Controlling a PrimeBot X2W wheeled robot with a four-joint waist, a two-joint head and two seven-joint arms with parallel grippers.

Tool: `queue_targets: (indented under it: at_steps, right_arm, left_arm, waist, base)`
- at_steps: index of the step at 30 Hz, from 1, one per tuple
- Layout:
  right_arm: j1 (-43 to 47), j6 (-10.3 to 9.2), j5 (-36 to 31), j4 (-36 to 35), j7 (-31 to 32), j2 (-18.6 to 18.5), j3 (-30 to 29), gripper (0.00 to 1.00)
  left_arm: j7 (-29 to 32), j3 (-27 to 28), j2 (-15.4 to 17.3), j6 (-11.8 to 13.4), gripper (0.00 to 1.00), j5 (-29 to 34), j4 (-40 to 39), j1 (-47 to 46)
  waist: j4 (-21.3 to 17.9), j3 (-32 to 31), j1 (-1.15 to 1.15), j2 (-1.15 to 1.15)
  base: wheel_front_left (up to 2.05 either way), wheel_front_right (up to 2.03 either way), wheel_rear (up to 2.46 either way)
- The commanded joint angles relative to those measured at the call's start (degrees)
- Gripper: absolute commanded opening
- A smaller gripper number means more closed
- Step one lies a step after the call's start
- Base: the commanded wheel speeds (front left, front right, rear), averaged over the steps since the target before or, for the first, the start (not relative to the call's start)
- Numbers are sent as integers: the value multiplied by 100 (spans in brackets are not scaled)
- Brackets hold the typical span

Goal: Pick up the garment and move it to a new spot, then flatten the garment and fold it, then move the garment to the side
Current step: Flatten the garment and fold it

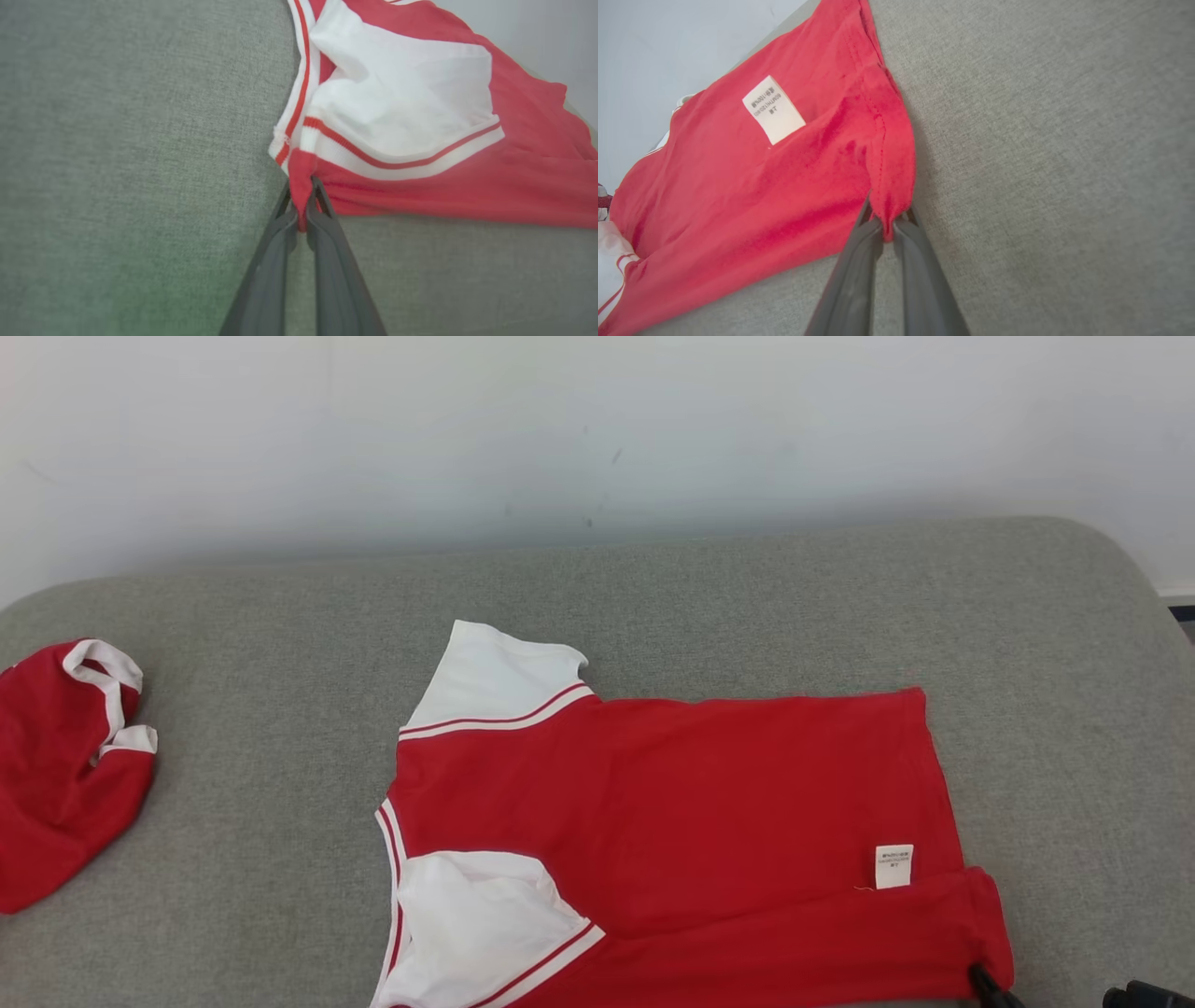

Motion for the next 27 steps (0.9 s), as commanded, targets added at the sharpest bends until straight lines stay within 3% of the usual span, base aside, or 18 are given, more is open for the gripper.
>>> queue_targets:
  at_steps: [1, 4, 5, 6, 7, 8, 18, 27]
  right_arm:
    - [95, -14, -124, -22, 53, 7, -50, 0]
    - [147, -14, -288, -95, 132, 107, -140, 0]
    - [146, -14, -442, -101, 102, 89, -175, 60]
    - [147, -14, -549, -88, 102, 85, -199, 100]
    - [133, -14, -646, -90, 85, 130, -247, 100]
    - [103, -14, -745, -107, 64, 175, -308, 100]
    - [-35, -14, -1495, -552, -431, 354, -716, 100]
    - [-210, -14, -2809, -1156, -815, 699, -722, 100]
  left_arm:
    - [-18, 0, 11, 20, 0, 41, 43, 79]
    - [-13, -58, 6, 8, 0, 64, 119, 77]
    - [-14, -39, 9, 34, 0, 63, 140, 54]
    - [-14, -15, 20, 59, 40, 87, 145, 29]
    - [-15, 14, 30, 82, 80, 116, 120, 6]
    - [-15, 32, 34, 86, 100, 148, 84, 5]
    - [-17, 715, -35, 172, 100, 643, -988, 151]
    - [-17, 1423, -186, 211, 100, 1891, -2021, 273]
  waist:
    - [-18, -10, 0, 0]
    - [-25, -39, 0, 0]
    - [-26, -52, 0, 0]
    - [-27, -59, 0, 0]
    - [-27, -66, 0, 0]
    - [-28, -73, 0, 0]
    - [59, -69, 0, 0]
    - [72, -61, 0, 0]
  base:
    - [0, 0, 0]
    - [0, 0, 0]
    - [0, 0, 0]
    - [0, 0, 0]
    - [0, 0, 0]
    - [0, 0, 0]
    - [0, 0, 0]
    - [0, 0, 0]
